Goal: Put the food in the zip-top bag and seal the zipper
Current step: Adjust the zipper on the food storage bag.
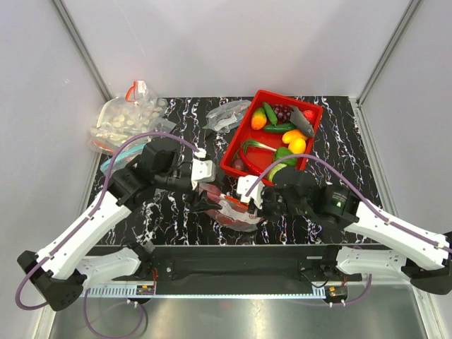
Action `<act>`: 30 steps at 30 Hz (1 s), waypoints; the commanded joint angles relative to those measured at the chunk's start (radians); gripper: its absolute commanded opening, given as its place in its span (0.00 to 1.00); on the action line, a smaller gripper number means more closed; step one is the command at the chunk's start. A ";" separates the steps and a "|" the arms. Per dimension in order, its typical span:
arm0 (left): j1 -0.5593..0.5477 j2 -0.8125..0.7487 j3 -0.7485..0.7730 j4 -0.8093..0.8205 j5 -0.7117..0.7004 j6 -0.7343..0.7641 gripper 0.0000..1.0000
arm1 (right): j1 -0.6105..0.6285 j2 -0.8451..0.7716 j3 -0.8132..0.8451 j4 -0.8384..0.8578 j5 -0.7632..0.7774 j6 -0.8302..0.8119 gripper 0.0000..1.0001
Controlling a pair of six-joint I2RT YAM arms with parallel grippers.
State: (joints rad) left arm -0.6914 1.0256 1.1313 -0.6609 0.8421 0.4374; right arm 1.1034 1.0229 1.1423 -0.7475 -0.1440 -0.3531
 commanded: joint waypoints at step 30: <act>0.029 0.074 0.016 0.032 -0.353 -0.077 0.18 | -0.005 0.031 -0.234 0.189 0.236 0.338 0.00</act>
State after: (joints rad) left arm -0.6678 1.1336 1.1305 -0.6971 0.5480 0.3824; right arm 1.1049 1.0172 0.9318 -0.5476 0.0673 -0.0994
